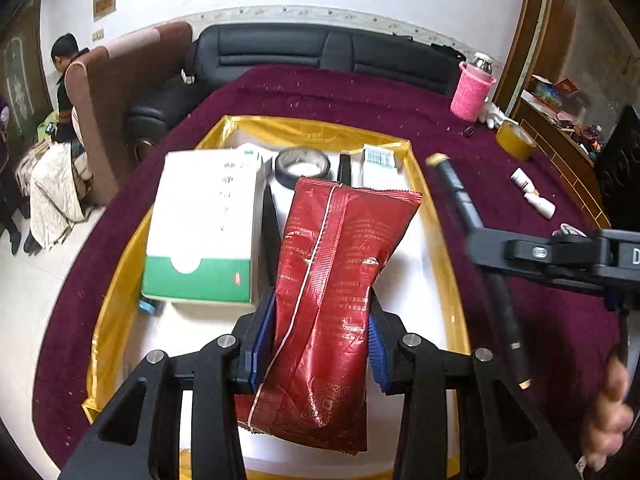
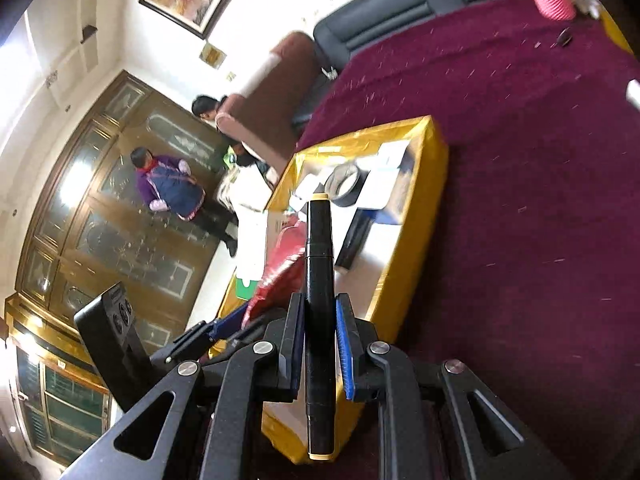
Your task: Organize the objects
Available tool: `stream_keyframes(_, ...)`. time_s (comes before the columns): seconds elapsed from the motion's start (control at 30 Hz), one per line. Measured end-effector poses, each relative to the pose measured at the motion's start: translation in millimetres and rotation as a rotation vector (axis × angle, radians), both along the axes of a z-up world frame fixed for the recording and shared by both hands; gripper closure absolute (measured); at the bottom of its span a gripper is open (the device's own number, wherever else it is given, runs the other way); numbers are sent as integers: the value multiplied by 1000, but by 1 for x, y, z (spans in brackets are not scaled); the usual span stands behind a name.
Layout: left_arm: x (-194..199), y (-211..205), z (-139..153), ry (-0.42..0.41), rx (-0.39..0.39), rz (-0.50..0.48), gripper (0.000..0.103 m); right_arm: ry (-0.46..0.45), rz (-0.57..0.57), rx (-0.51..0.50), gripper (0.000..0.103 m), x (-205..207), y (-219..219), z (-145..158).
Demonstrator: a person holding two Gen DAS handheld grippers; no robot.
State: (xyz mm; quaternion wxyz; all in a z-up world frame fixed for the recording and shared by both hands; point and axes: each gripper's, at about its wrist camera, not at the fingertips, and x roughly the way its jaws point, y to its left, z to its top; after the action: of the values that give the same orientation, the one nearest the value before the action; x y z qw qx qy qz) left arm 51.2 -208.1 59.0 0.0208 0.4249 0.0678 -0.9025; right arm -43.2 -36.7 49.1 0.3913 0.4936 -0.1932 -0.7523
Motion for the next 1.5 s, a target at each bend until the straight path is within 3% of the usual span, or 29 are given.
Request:
stream_keyframes(0.37,-6,3,-10,12,-1,19,57,9,-55,126,85,-14,-29,-16)
stream_keyframes(0.5,6,1,1,58,5,28,42,-5,-73,131,84,-15,-26,-19)
stream_keyframes(0.57,13,4,11,97,-21,30,29,-2,-83,139,84,-13,-25,-19)
stream_keyframes(0.7,23,7,26,141,-29,30,19,-10,-105,130,84,-10,-21,-16)
stream_keyframes(0.8,32,9,34,157,-39,44,14,10,-112,110,76,-3,-13,-9)
stream_keyframes(0.83,34,11,36,164,-54,48,14,30,-118,119,67,0,-10,-5)
stream_keyframes(0.87,37,15,38,172,-79,51,13,62,-131,136,48,5,-6,0)
stream_keyframes(0.93,44,26,43,191,-142,50,11,121,-156,146,25,15,5,9)
stream_keyframes(0.97,46,32,45,202,-169,45,10,151,-174,149,18,21,12,15)
stream_keyframes(1.13,58,68,53,256,-301,1,9,257,-251,219,10,39,48,29)
stream_keyframes(1.5,60,129,54,251,-395,-104,8,302,-396,306,8,47,138,26)
